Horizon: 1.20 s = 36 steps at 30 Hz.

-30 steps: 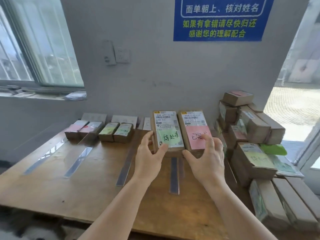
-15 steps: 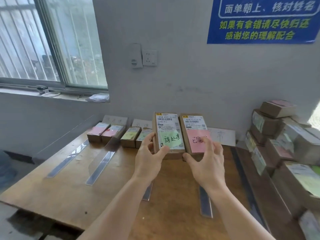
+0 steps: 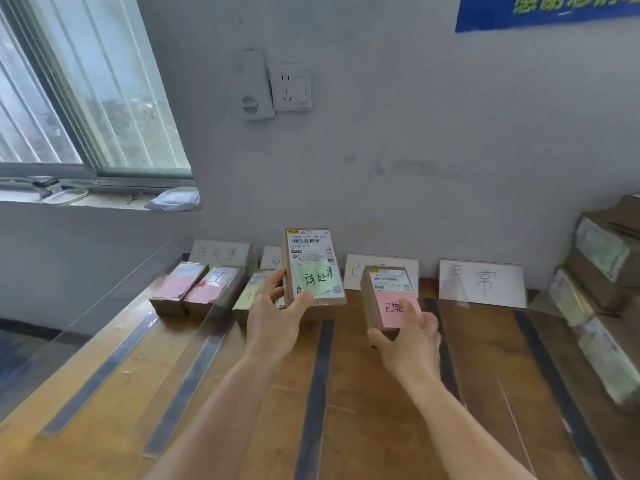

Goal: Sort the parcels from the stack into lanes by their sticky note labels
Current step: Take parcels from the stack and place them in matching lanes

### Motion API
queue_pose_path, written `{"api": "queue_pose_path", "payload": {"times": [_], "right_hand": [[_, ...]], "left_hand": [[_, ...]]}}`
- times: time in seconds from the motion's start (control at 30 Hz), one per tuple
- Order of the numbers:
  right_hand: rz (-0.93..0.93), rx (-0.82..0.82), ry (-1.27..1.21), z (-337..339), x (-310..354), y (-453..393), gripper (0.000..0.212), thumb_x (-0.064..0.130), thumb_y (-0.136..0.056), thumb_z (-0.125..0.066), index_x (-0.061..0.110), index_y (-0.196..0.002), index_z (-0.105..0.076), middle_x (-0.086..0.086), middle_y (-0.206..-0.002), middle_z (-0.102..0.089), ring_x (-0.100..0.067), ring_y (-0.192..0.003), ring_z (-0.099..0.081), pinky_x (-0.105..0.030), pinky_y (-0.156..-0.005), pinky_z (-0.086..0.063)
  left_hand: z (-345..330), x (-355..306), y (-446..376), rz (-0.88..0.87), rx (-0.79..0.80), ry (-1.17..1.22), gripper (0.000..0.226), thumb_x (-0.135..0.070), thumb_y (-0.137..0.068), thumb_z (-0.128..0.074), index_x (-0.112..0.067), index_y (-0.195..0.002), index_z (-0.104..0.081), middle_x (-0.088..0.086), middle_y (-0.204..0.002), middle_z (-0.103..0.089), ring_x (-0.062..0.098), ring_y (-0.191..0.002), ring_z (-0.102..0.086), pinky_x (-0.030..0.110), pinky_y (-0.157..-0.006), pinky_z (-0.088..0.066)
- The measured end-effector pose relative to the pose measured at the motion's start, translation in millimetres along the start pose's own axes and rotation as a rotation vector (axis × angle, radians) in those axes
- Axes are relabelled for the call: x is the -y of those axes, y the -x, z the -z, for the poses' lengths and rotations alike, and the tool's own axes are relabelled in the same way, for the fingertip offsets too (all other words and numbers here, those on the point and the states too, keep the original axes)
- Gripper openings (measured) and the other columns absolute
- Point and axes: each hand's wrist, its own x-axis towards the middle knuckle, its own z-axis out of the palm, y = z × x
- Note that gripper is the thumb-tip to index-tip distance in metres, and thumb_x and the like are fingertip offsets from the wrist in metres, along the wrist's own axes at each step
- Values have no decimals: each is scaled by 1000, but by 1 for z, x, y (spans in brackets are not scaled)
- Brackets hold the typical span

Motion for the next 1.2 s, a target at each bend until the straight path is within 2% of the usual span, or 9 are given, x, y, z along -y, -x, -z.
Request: {"api": "queue_pose_path", "payload": {"times": [0.13,0.2,0.33,0.57,0.73,0.87,0.97,1.1,1.2], "right_hand": [[-65,77,41,-41,-10,-23,75,46,-81,-68,30,-142,-27,-10,-137,-32,-32,-122,-38,-45,-93,-47],[-83,97,51,-58,-16,-34,75,46,-81,-68,30,-142,-28,-11,-136,-31,-33,-122,-38,-44,-93,-47],[-91,136,87,-82,-22,-53,74,48,-81,-67,29,-142,-29,-14,-138,-27,-36,-123,-33,-42,-94,-45],[-52,174,158,-102,-24,-67,79,51,-78,-69,31,-143,-27,-11,-139,-19,-32,-127,-22,-39,-96,-42],[-48,259,195,-97,-20,-72,81,50,-79,-69,35,-145,-24,-4,-150,-6,-33,-136,-13,-44,-104,-37],[16,173,104,-79,-1,-68,74,42,-85,-64,37,-147,-23,0,-155,-8,-28,-140,-10,-47,-108,-31],[189,80,-3,-66,27,-58,62,41,-91,-56,34,-145,-27,3,-152,-25,-21,-139,-18,-41,-108,-28],[314,148,-176,-66,77,-30,65,51,-91,-49,34,-147,-22,9,-151,-32,-13,-139,-27,-35,-108,-30],[385,209,-235,-77,112,-4,67,54,-88,-51,37,-146,-22,18,-145,-38,2,-128,-31,-10,-92,-32]], "left_hand": [[-2,15,-25,53,14,-34,46,-28,-86,-68,-57,-109,-42,-21,-108,-61,8,-107,-57,11,-58,-46],[-4,23,-35,66,21,-42,45,-27,-86,-68,-58,-109,-44,-24,-108,-61,4,-107,-56,9,-57,-46],[-9,33,-51,83,33,-57,48,-25,-87,-68,-47,-123,-45,-19,-113,-61,9,-111,-56,14,-64,-48],[-12,46,-64,132,54,-51,52,-25,-86,-68,-45,-127,-44,-9,-119,-62,16,-111,-58,33,-86,-54],[-8,52,-68,146,64,-31,53,-24,-87,-67,-42,-131,-44,-8,-119,-62,16,-113,-56,38,-90,-53],[-1,53,-66,148,81,5,53,-25,-87,-67,-43,-131,-43,-9,-117,-62,13,-109,-59,37,-89,-54],[8,51,-63,114,91,13,53,-26,-87,-67,-41,-132,-43,-12,-115,-64,11,-109,-59,33,-87,-55],[30,47,-59,84,94,55,48,-26,-87,-68,-49,-121,-45,-17,-110,-64,3,-103,-59,17,-74,-54],[59,43,-59,61,91,82,46,-24,-86,-69,-55,-111,-44,-18,-105,-65,-4,-93,-62,10,-63,-49]]}}
